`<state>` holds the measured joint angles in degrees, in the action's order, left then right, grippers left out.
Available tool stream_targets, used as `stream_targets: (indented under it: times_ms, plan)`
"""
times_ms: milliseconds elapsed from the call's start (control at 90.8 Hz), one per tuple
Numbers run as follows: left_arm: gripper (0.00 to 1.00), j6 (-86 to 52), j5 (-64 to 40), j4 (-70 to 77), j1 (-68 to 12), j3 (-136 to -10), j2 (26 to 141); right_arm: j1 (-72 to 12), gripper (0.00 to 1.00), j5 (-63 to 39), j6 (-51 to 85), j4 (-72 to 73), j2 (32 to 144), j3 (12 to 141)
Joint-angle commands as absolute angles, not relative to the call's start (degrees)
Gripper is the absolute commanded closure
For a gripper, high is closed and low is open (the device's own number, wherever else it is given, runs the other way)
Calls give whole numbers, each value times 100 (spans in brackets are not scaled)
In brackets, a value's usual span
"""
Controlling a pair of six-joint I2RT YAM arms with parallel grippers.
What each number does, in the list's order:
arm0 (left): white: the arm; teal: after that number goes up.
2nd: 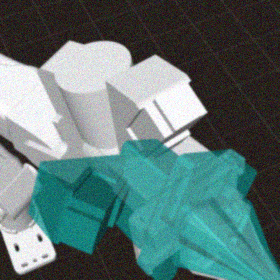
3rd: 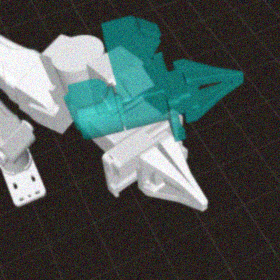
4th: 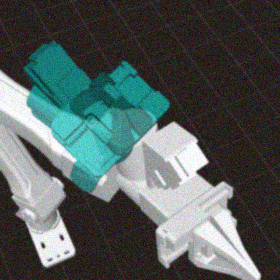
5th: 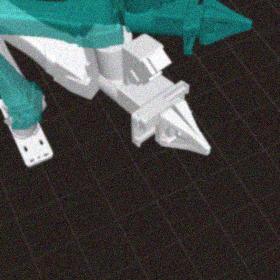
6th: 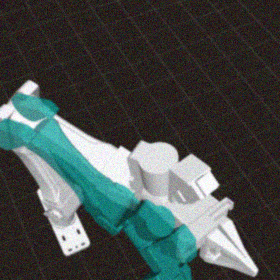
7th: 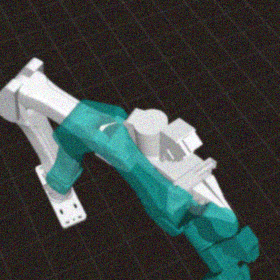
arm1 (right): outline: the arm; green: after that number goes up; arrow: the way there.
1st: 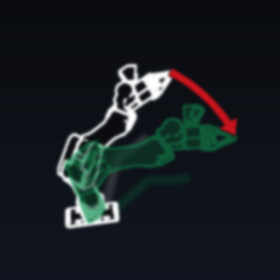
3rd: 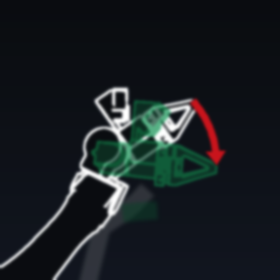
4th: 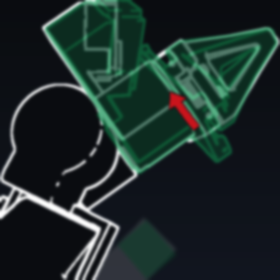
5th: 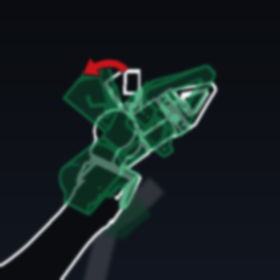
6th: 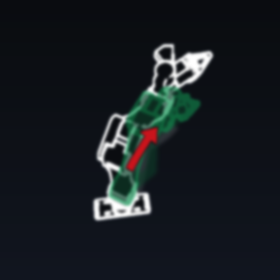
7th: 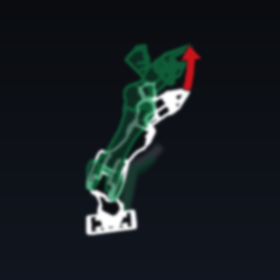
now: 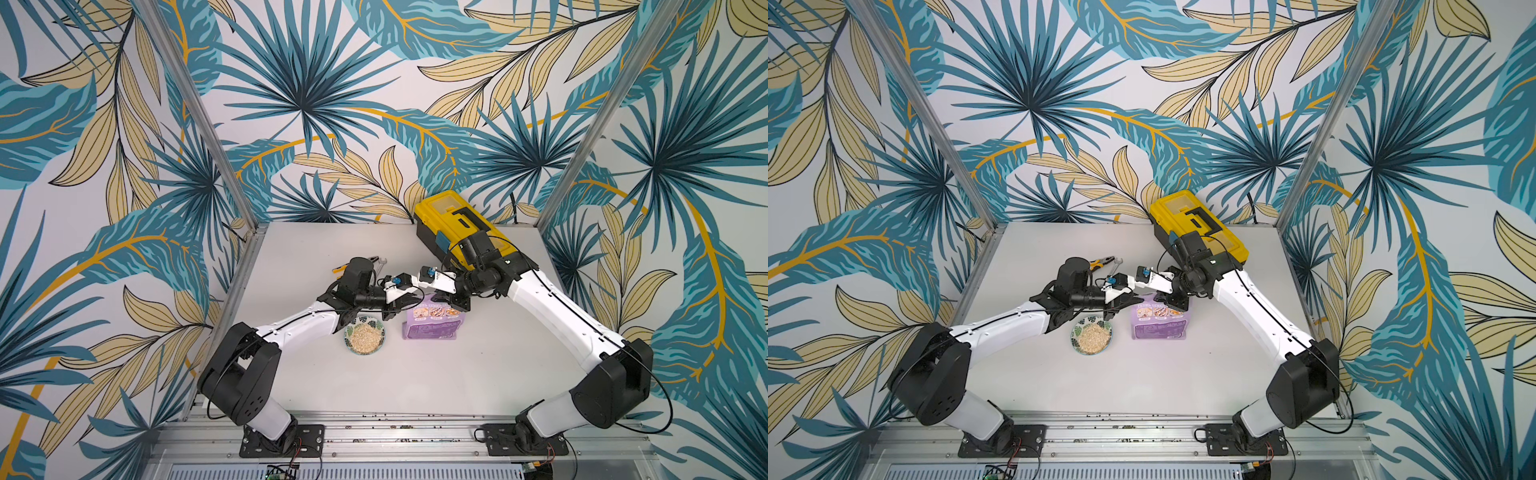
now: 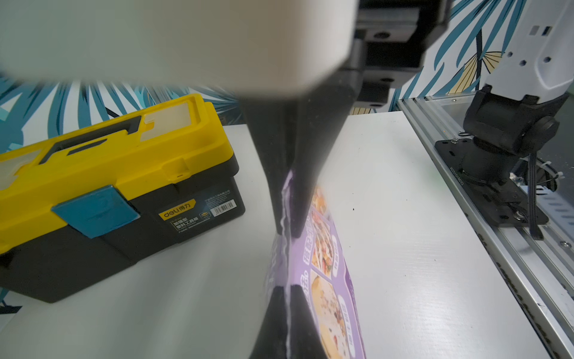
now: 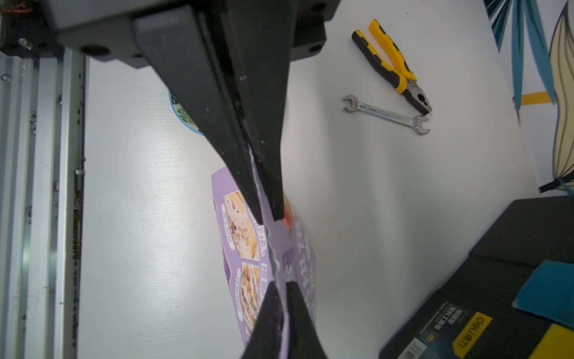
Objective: Pour the oats into the breakfast bowl
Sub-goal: Close the oats bag at the center of the board.
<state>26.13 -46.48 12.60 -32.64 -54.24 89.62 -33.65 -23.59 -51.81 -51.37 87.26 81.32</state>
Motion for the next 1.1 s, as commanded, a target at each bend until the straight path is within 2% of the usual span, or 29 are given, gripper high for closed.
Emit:
stream_targets:
  times_ms: [0, 110, 165, 220, 286, 385, 463, 474, 540, 562, 650, 683, 815, 892, 903, 958, 980, 1035, 1090]
  plan:
    - [100, 2620, -4883, 1556, -3349, -5518, 8948, -3441, 100, -2475, -5166, -5015, 8828, 8197]
    - [100, 2634, -4879, 1517, -3346, -5520, 8936, -3417, 100, -2282, -5185, -4953, 8721, 8126]
    - [100, 2648, -4876, 1497, -3346, -5512, 8917, -3368, 89, -2216, -5198, -4910, 8654, 8072]
    - [100, 2662, -4872, 1478, -3348, -5506, 8902, -3291, 85, -2182, -5208, -4888, 8597, 8023]
    - [100, 2685, -4874, 1453, -3349, -5494, 8876, -3193, 86, -2207, -5237, -4923, 8553, 7994]
    - [100, 2730, -4854, 1399, -3344, -5480, 8845, -3085, 100, -2206, -5254, -4970, 8496, 7943]
    - [100, 2773, -4841, 1351, -3348, -5480, 8842, -3051, 100, -2200, -5246, -4971, 8445, 7909]
    - [100, 2775, -4837, 1348, -3344, -5478, 8842, -3042, 99, -2190, -5242, -4969, 8437, 7901]
    - [100, 2794, -4827, 1317, -3348, -5484, 8839, -3009, 78, -2152, -5234, -4936, 8361, 7859]
    - [100, 2801, -4826, 1311, -3346, -5489, 8841, -3002, 74, -2142, -5235, -4936, 8341, 7845]
    - [100, 2804, -4826, 1292, -3346, -5493, 8838, -2973, 71, -2136, -5240, -4972, 8283, 7831]
    - [100, 2804, -4831, 1295, -3343, -5493, 8830, -2963, 73, -2136, -5251, -4995, 8268, 7843]
    - [100, 2804, -4816, 1297, -3348, -5485, 8824, -2928, 99, -2104, -5271, -5069, 8237, 7827]
    - [100, 2804, -4817, 1293, -3349, -5484, 8837, -2919, 100, -2051, -5273, -5073, 8231, 7816]
    - [100, 2804, -4821, 1292, -3349, -5484, 8835, -2918, 99, -2032, -5269, -5072, 8229, 7815]
    - [100, 2797, -4825, 1285, -3349, -5484, 8833, -2897, 72, -1958, -5227, -5012, 8199, 7785]
    - [100, 2795, -4829, 1273, -3349, -5489, 8826, -2889, 67, -1942, -5220, -4999, 8191, 7776]
    - [100, 2802, -4823, 1254, -3349, -5493, 8820, -2868, 63, -1946, -5212, -4990, 8140, 7770]
    - [100, 2812, -4804, 1233, -3348, -5493, 8810, -2843, 65, -1974, -5222, -4993, 8102, 7775]
